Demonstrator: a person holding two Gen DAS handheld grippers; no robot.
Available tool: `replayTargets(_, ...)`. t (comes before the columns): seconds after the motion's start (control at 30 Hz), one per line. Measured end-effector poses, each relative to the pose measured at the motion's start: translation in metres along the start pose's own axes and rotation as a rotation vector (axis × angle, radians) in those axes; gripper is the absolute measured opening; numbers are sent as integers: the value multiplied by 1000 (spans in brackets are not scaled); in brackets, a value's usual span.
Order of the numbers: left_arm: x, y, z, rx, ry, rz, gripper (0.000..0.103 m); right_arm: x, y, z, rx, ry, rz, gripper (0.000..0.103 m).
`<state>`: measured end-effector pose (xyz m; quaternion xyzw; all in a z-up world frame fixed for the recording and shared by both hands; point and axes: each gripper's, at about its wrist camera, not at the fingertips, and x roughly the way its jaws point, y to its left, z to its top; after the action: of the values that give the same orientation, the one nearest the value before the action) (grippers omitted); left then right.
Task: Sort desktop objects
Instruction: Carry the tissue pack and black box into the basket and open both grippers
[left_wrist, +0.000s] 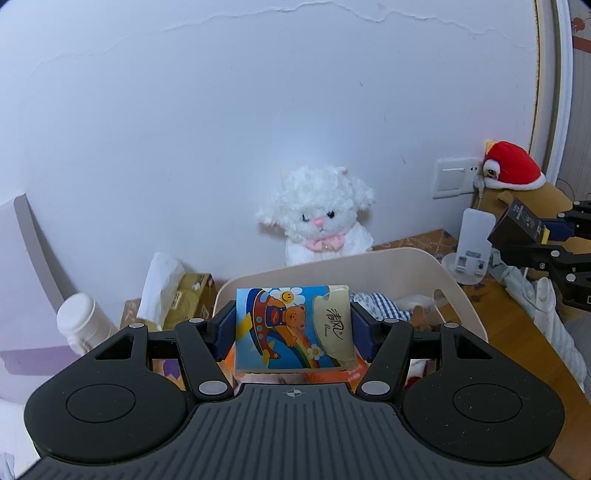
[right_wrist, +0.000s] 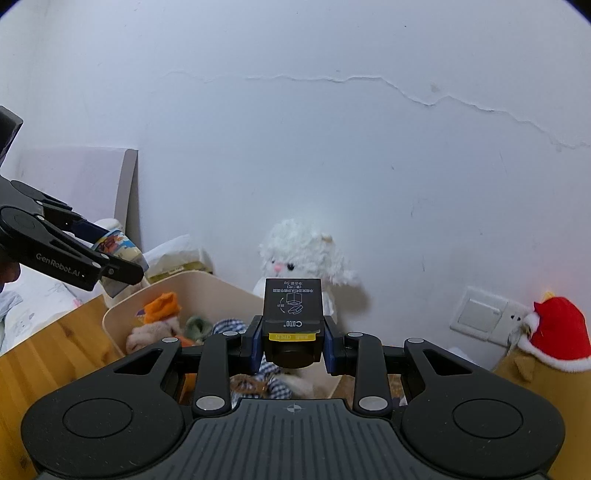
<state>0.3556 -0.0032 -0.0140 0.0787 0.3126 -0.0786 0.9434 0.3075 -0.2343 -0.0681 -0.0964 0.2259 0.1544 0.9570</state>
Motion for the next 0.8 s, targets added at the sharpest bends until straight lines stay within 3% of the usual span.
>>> replayTargets(0.4, 42, 11, 10, -18, 22, -23, 63, 36, -1, 9, 11, 43, -20, 29)
replayTargets(0.8, 102, 16, -4, -79, 133, -44, 63, 98, 0, 1, 99, 158, 12, 29)
